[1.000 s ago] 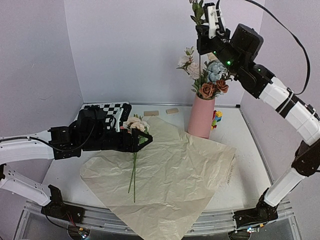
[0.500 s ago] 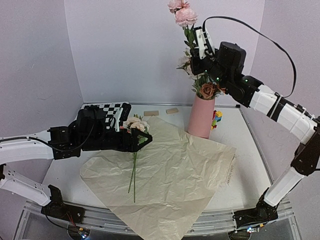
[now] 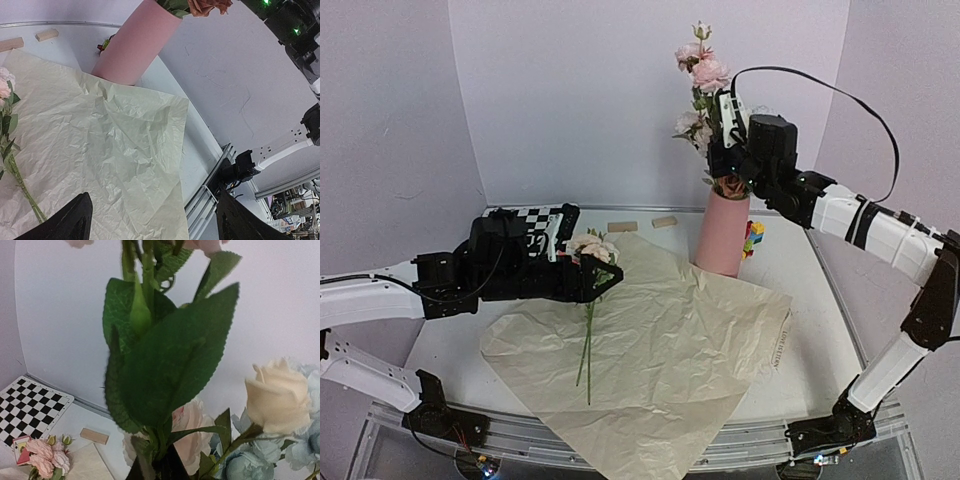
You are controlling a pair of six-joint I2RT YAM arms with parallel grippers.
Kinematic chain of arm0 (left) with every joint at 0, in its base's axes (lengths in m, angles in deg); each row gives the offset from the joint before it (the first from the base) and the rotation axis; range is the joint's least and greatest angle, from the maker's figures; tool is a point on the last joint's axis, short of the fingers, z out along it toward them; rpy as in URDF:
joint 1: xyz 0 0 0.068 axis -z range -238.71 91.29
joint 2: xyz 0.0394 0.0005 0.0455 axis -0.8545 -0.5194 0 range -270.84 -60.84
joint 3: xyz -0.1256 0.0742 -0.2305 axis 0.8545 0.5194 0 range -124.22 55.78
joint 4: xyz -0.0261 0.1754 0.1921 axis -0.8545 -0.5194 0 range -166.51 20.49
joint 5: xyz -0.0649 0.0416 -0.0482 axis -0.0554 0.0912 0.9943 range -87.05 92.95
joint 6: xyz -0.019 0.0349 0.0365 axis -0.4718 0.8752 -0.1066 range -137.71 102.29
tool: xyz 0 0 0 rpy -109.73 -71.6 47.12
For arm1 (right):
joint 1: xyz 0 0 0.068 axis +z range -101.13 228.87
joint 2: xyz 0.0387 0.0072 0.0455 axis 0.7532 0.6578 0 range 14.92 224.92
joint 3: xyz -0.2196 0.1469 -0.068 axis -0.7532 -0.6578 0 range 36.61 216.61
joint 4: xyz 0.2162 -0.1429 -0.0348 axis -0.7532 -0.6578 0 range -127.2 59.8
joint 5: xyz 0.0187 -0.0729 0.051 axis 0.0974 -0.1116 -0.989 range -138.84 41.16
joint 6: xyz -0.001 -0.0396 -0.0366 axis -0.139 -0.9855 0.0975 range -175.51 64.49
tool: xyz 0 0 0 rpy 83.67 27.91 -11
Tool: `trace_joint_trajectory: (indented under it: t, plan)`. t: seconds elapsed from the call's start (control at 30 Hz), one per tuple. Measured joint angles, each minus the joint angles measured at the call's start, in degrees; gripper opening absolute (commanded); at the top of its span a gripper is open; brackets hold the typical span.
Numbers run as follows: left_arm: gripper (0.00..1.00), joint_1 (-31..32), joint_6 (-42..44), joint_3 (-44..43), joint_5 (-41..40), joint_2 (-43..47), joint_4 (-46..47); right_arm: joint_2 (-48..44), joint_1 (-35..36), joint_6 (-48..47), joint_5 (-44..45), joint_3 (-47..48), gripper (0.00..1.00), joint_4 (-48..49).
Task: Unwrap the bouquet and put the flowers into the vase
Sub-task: Insert the fake flower into the vase.
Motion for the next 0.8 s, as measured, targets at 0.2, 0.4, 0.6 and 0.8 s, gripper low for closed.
trace_joint_trajectory:
  t: [0.2, 0.4, 0.6, 0.8]
  plan:
    - [0.87, 0.0, 0.01, 0.0, -0.03, 0.1, -0.03, -0.09, -0.01, 1.88, 1.11, -0.14, 0.55, -1.27]
    - [0.87, 0.0, 0.0, 0.0, -0.34, 0.66, -0.04, -1.21, -0.01, 2.81, 0.05, -0.2, 0.63, -3.08]
    - [0.87, 0.0, 0.01, 0.02, -0.42, 0.68, -0.07, -2.36, -0.01, 2.96, -2.26, 0.48, 0.62, -4.2]
    - [0.87, 0.0, 0.02, 0.02, -0.42, 0.68, -0.07, -2.34, -0.01, 1.93, -6.91, 4.14, 0.73, -6.21]
